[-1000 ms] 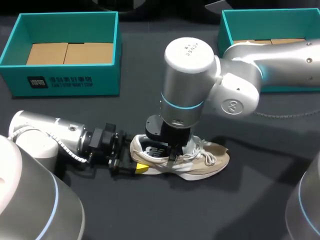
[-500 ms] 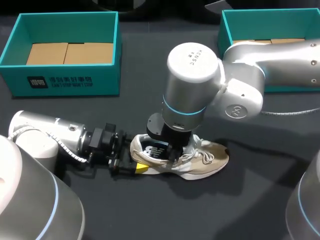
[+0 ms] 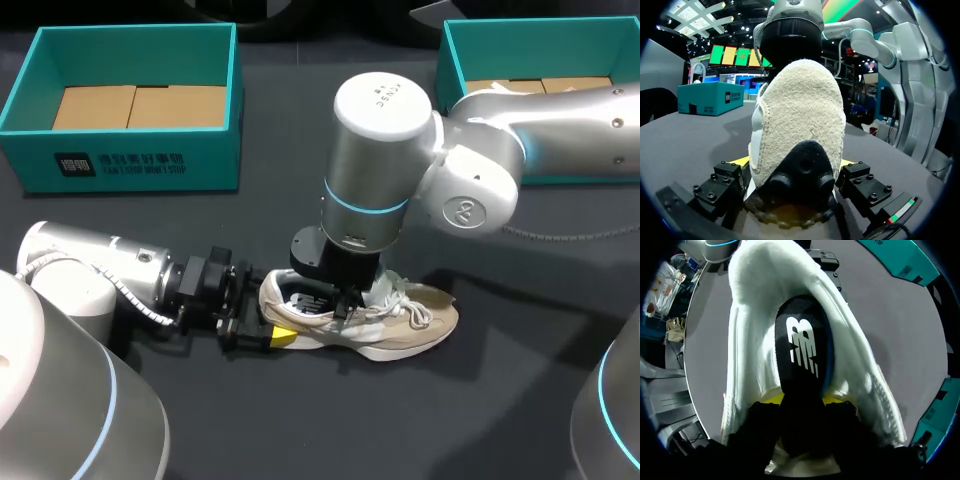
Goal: Take the shoe out of the shoebox, open the shoe tongue, remove and reinsert the insole, then place the shoe into the shoebox
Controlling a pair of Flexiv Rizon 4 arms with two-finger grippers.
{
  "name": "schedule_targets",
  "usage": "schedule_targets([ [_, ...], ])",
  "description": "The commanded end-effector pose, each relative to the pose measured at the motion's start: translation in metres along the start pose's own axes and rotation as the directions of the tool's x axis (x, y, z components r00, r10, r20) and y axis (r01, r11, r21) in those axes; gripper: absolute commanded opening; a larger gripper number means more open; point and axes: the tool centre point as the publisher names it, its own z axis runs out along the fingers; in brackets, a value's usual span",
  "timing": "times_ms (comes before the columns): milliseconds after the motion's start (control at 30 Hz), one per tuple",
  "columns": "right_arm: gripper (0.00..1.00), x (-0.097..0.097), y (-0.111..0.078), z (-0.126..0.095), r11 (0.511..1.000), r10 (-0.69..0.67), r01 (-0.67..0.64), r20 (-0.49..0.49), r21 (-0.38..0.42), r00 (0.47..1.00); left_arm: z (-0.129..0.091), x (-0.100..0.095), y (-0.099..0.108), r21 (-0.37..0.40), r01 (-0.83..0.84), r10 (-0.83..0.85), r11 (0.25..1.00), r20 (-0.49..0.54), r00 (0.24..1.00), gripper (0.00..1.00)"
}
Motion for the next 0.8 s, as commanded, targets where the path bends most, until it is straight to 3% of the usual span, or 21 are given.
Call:
schedule_targets([
  [33, 0.0, 0.014, -0.003, 0.024, 1.0, 0.003, -0.003, -0.006, -0.009, 1.0, 0.0, 0.0, 0.002, 0.001, 0.001, -0.001, 1.0, 0.002, 1.0, 0.0],
  [500, 0.0, 0.013, -0.021, -0.02, 0.986, -0.023, 0.033, 0.061, -0.165, 0.998, 0.0, 0.0, 0.002, 0.001, 0.001, -0.001, 1.0, 0.002, 1.0, 0.0],
  [800, 0.0, 0.007, -0.019, -0.045, 0.953, -0.069, 0.102, 0.124, -0.286, 0.99, 0.0, 0.0, 0.002, 0.001, 0.001, -0.001, 1.0, 0.002, 1.0, 0.0],
])
